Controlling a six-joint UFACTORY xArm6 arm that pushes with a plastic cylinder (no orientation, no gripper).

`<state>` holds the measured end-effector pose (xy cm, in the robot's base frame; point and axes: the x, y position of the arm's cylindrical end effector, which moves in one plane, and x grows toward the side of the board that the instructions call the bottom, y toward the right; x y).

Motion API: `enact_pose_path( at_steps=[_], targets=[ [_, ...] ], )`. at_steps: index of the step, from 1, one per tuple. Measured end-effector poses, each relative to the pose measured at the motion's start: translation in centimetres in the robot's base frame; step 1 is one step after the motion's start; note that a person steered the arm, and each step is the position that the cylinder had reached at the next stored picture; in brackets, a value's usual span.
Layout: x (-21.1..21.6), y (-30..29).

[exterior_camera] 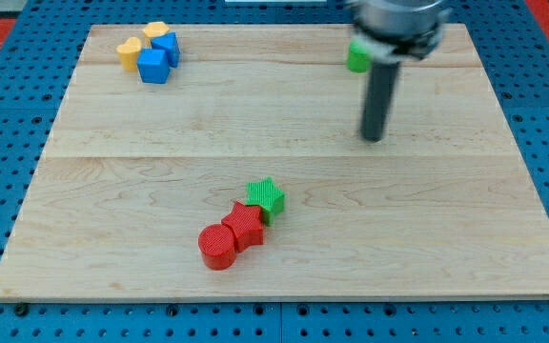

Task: Push the green circle into the green star

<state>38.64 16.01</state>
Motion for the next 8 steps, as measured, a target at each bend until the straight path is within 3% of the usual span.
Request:
enact_pose_path(
  at_steps=[1,2,3,4,5,6,7,8],
  targets=[
    [-5.6,6.8],
    [-11.8,5.2],
    [-15.2,-0.3],
    [-14.9,-7.3],
    [-12.4,-9.5],
    [-14.1,-9.0],
    [-12.8,-6.9],
    [-8.0,-6.8]
  ],
)
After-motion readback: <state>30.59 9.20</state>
